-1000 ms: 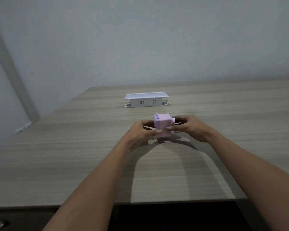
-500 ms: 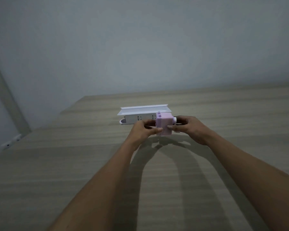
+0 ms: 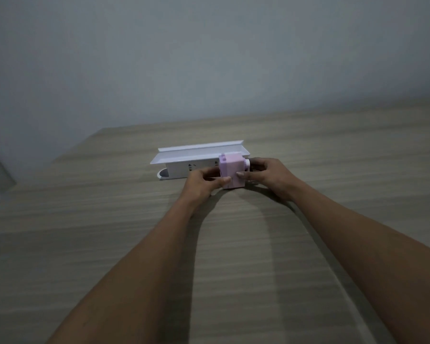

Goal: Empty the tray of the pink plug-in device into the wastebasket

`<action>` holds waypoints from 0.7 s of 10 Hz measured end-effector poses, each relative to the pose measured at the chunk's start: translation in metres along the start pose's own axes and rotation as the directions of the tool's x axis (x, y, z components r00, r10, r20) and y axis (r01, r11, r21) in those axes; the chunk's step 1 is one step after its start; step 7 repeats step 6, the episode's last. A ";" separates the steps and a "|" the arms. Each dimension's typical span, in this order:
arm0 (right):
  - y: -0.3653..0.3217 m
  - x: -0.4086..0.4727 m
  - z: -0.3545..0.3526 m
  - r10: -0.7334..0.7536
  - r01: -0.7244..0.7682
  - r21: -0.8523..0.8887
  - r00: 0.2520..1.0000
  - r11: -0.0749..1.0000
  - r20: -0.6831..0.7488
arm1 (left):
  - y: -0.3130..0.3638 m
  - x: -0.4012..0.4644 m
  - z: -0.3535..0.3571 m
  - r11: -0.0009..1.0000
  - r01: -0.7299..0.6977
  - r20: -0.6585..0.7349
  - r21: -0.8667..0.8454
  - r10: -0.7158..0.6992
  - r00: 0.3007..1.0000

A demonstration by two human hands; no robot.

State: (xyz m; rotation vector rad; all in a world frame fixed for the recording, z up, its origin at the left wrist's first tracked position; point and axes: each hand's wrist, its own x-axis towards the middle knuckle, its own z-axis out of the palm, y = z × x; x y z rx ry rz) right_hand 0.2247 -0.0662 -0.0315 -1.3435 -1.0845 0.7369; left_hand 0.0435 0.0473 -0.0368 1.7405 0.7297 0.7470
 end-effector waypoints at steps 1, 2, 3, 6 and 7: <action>0.007 0.006 -0.002 -0.013 0.013 0.015 1.000 1.000 -0.008 | -0.005 0.009 0.003 1.000 -0.007 -0.011 -0.011 0.006 1.000; 0.009 0.011 -0.004 -0.016 0.016 0.011 1.000 1.000 -0.008 | -0.009 0.018 0.003 1.000 -0.005 -0.001 -0.003 0.005 1.000; 0.011 0.014 -0.004 0.002 -0.002 0.014 1.000 1.000 -0.001 | -0.011 0.019 0.001 1.000 0.002 0.005 0.013 -0.002 1.000; -0.002 -0.004 0.000 0.045 -0.061 -0.143 0.992 0.988 -0.114 | 0.006 -0.003 -0.002 0.993 0.061 -0.025 0.101 -0.059 0.998; -0.002 -0.004 0.000 0.045 -0.061 -0.143 0.992 0.988 -0.114 | 0.006 -0.003 -0.002 0.993 0.061 -0.025 0.101 -0.059 0.998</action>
